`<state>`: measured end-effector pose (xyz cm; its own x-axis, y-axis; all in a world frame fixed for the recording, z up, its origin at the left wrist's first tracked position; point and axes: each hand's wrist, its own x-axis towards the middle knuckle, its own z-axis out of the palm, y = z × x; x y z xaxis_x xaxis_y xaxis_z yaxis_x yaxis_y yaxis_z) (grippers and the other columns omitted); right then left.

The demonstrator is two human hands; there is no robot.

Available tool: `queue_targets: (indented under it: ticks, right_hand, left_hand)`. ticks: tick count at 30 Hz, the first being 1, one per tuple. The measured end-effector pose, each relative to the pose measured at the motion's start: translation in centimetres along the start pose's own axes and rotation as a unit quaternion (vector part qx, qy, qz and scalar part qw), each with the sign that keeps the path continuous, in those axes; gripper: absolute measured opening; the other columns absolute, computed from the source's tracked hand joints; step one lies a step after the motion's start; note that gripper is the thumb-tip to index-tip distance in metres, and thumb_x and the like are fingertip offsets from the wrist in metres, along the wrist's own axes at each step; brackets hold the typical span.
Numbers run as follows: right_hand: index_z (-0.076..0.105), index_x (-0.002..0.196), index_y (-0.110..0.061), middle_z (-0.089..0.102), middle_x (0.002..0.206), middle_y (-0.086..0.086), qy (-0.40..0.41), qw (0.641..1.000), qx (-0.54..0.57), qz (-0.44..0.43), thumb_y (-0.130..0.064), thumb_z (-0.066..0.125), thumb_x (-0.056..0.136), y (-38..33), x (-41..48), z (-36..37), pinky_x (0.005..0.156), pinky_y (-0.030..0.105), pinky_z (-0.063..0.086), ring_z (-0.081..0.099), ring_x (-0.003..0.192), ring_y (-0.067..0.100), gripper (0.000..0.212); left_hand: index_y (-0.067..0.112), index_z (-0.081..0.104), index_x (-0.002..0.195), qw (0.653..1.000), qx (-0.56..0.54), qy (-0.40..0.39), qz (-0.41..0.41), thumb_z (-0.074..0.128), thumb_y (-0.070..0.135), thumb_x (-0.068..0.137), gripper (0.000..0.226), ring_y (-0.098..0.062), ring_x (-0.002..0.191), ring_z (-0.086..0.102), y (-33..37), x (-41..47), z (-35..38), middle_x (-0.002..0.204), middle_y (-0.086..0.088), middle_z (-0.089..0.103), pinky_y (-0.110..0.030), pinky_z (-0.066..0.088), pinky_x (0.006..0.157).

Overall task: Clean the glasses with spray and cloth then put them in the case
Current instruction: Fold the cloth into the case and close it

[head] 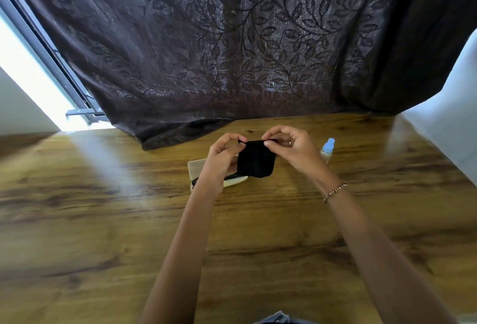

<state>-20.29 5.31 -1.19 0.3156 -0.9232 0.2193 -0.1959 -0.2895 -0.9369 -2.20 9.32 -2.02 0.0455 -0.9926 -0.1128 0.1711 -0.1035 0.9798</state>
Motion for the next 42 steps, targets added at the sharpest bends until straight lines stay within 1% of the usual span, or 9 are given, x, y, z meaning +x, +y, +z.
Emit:
queue_targets:
  ticks: [4, 8, 14, 22, 30, 34, 36, 39, 42]
  right_hand:
    - [0.073, 0.085, -0.029, 0.075, 0.09, -0.008, -0.008, 1.0, 0.014, -0.006, -0.012, 0.071, 0.085, -0.1, 0.0, -0.1, 0.074, 0.018, 0.054, 0.07, 0.088, 0.009, 0.017]
    - [0.075, 0.088, -0.025, 0.075, 0.09, -0.006, -0.005, 0.999, 0.036, -0.001, -0.017, 0.073, 0.084, -0.3, -0.1, -0.2, 0.074, 0.017, 0.053, 0.07, 0.088, 0.01, 0.009]
    - [0.074, 0.093, -0.024, 0.075, 0.09, -0.008, 0.003, 1.0, 0.024, 0.008, -0.009, 0.078, 0.077, -0.1, 0.1, -0.3, 0.074, 0.015, 0.052, 0.07, 0.088, 0.006, 0.022]
    - [0.069, 0.091, -0.027, 0.075, 0.084, -0.002, 0.009, 0.999, 0.024, 0.022, -0.021, 0.07, 0.086, 0.2, -0.4, 0.1, 0.071, 0.022, 0.054, 0.071, 0.082, 0.012, 0.008]
    - [0.075, 0.084, -0.025, 0.074, 0.093, -0.008, 0.003, 0.997, 0.069, 0.025, 0.002, 0.059, 0.086, 0.8, -0.2, 0.4, 0.08, 0.02, 0.051, 0.066, 0.094, 0.008, 0.031]
    - [0.075, 0.081, -0.022, 0.074, 0.084, -0.008, 0.005, 0.992, 0.111, 0.05, -0.008, 0.064, 0.088, 0.9, -0.2, 0.6, 0.069, 0.011, 0.048, 0.066, 0.083, 0.0, 0.019]
    - [0.074, 0.088, -0.023, 0.074, 0.089, -0.007, 0.003, 0.993, 0.109, 0.043, -0.012, 0.073, 0.083, 1.1, -0.3, 0.6, 0.072, 0.014, 0.05, 0.067, 0.085, 0.004, 0.012]
    - [0.071, 0.104, -0.021, 0.074, 0.097, -0.001, 0.01, 0.991, 0.115, 0.061, -0.008, 0.075, 0.081, 1.5, -0.4, 0.6, 0.074, 0.02, 0.053, 0.068, 0.089, 0.01, 0.027]
    - [0.073, 0.098, -0.019, 0.074, 0.097, 0.0, 0.014, 0.991, 0.108, 0.079, -0.006, 0.072, 0.082, 1.6, -0.3, 0.7, 0.076, 0.021, 0.052, 0.068, 0.091, 0.009, 0.021]
  left_hand:
    - [0.026, 0.066, 0.081, 1.0, -0.013, 0.013, -0.016, 0.049, 0.017, 0.092, 0.022, -0.017, 0.074, 0.07, 0.0, 0.2, -0.1, 0.081, 0.004, 0.069, -0.029, 0.056, 0.061]
    - [0.025, 0.066, 0.083, 1.0, -0.013, 0.006, -0.012, 0.065, 0.028, 0.087, 0.005, -0.018, 0.084, 0.07, 0.0, 0.3, -0.1, 0.087, 0.005, 0.072, -0.03, 0.057, 0.067]
    - [0.026, 0.066, 0.1, 1.0, -0.001, -0.008, 0.008, 0.064, 0.015, 0.088, 0.017, -0.013, 0.09, 0.07, -0.2, 0.3, -0.3, 0.087, 0.008, 0.074, -0.026, 0.057, 0.069]
    - [0.027, 0.069, 0.09, 1.0, -0.016, -0.016, -0.015, 0.065, 0.016, 0.087, 0.012, -0.021, 0.082, 0.071, -0.2, 0.1, -0.3, 0.084, 0.002, 0.073, -0.026, 0.056, 0.061]
    - [0.028, 0.067, 0.078, 1.0, -0.01, 0.002, -0.021, 0.055, 0.01, 0.091, 0.026, -0.018, 0.078, 0.07, -0.2, 0.4, -0.2, 0.085, 0.003, 0.069, -0.031, 0.057, 0.069]
    - [0.028, 0.069, 0.076, 0.999, -0.019, 0.007, -0.029, 0.055, 0.02, 0.091, 0.022, -0.017, 0.081, 0.071, -0.1, 0.5, -0.3, 0.082, 0.007, 0.072, -0.036, 0.056, 0.076]
    - [0.027, 0.068, 0.081, 1.0, -0.003, 0.007, -0.005, 0.061, 0.024, 0.09, 0.012, -0.017, 0.086, 0.07, -0.1, 0.4, -0.3, 0.085, 0.008, 0.072, -0.031, 0.058, 0.071]
    - [0.022, 0.066, 0.096, 0.999, 0.017, 0.007, 0.027, 0.061, 0.013, 0.091, 0.011, -0.015, 0.087, 0.07, -0.2, 0.3, -0.6, 0.087, 0.006, 0.073, -0.023, 0.055, 0.065]
    - [0.019, 0.066, 0.1, 0.999, 0.022, 0.004, 0.024, 0.06, 0.006, 0.09, 0.017, -0.011, 0.086, 0.07, -0.2, 0.3, -0.6, 0.086, 0.006, 0.074, -0.02, 0.055, 0.064]
